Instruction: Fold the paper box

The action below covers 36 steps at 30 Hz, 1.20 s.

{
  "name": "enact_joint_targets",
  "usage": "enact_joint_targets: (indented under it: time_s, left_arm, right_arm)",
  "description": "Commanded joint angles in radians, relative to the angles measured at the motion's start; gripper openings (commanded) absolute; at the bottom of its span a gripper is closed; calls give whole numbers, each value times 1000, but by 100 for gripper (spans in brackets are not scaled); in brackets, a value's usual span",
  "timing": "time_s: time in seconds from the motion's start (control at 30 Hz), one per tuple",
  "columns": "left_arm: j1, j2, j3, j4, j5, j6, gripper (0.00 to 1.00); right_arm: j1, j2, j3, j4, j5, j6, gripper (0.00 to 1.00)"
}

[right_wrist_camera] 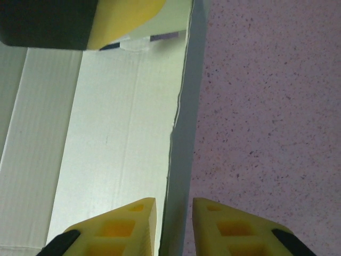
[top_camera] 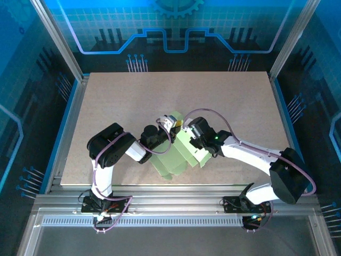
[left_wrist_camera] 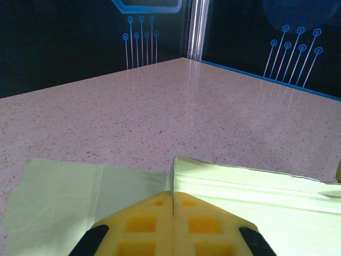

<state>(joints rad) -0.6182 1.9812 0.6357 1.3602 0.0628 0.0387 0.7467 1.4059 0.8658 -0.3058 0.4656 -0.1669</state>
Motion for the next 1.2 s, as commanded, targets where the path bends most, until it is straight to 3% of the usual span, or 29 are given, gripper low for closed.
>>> enact_joint_targets:
  time_s: [0.0,0.2,0.5,0.8,0.93,1.03,1.17]
  left_arm:
    - [-4,-24,7,42,-20,-2,0]
    - [-4,-24,7,42,-23,-3,0]
    - [-3,-24,9,42,-23,-4,0]
    - [-2,-24,8,43,-24,-4,0]
    - [-2,-23,10,42,-21,-2,0]
    - [-2,-24,9,42,-18,-1,0]
    - [-2,-24,10,41,-19,2,0]
  right_arm:
    - [40,21,46,-7,85,-34,27]
    - [83,63,53,28,214,-62,29]
    - [104,94,67,30,256,-83,16]
    - [107,68,69,0,241,-67,25]
    - [105,77,68,-6,245,-63,17]
    - [106,76,71,-8,244,-59,5]
    - [105,76,73,-8,255,-66,0]
